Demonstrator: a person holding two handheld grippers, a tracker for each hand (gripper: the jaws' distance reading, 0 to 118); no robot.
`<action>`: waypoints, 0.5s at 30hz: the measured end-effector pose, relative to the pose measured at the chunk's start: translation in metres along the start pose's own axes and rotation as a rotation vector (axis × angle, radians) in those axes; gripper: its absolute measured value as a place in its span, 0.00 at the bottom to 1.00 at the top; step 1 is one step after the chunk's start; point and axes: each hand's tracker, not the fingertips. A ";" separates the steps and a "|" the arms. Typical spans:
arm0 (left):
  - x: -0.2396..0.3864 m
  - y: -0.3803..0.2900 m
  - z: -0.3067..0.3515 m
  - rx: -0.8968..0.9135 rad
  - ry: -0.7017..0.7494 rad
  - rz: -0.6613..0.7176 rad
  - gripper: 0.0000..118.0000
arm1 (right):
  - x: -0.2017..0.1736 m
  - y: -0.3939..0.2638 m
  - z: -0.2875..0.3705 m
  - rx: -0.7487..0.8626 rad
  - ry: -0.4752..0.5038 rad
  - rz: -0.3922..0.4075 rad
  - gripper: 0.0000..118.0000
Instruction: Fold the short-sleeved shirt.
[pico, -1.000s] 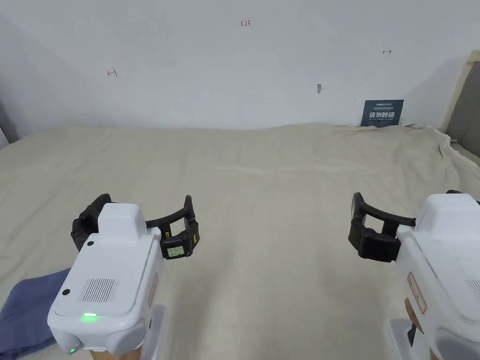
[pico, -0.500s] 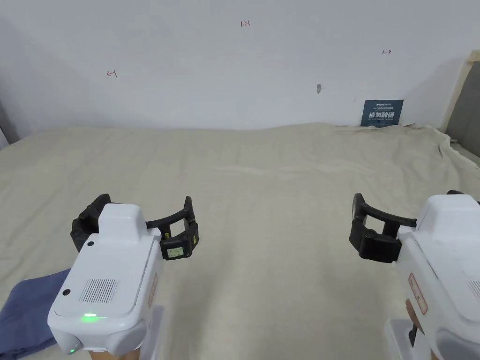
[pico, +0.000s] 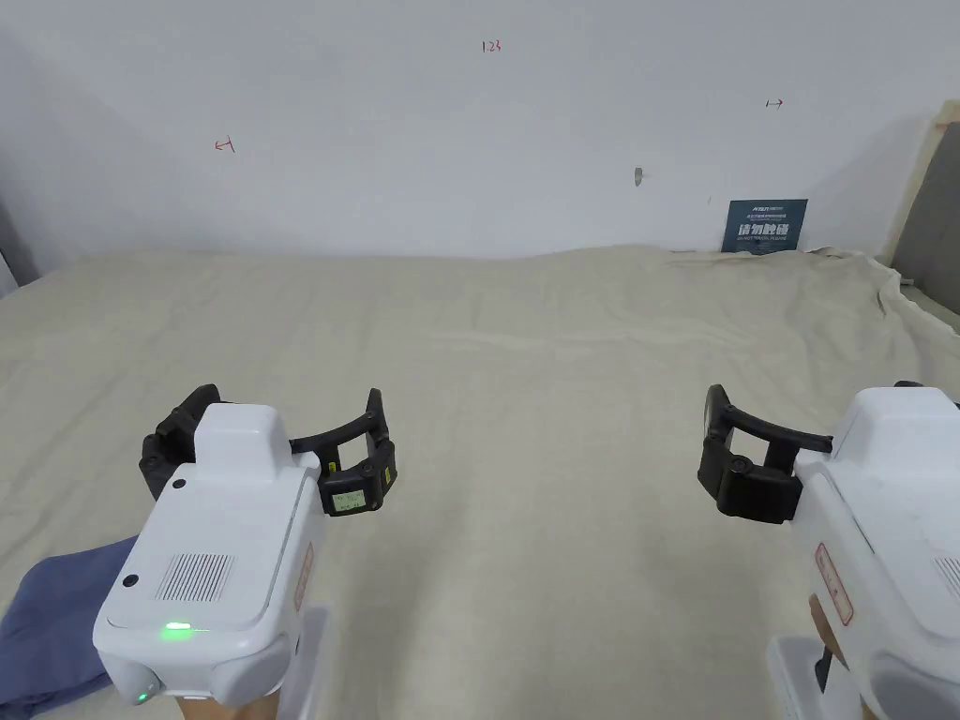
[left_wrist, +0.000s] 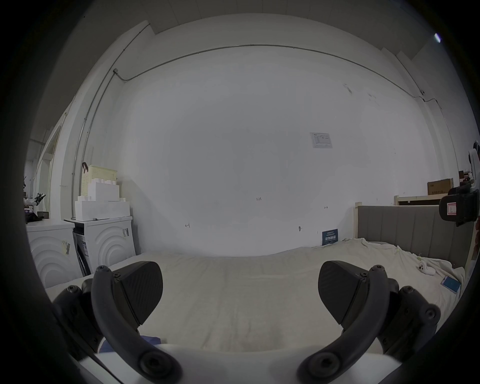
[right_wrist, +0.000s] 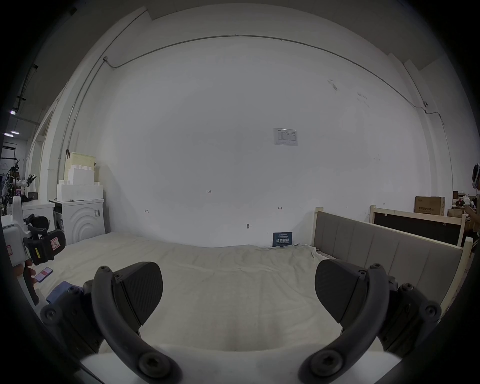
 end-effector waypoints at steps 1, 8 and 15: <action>0.000 0.000 0.000 -0.001 -0.001 0.004 1.00 | 0.000 0.000 0.000 -0.005 -0.006 -0.004 0.98; -0.001 0.001 0.002 0.002 -0.005 0.007 1.00 | -0.002 0.007 -0.013 -0.224 -0.175 -0.172 0.98; -0.003 0.002 0.001 0.003 -0.006 0.008 1.00 | -0.003 0.017 -0.026 -0.509 -0.231 -0.239 0.98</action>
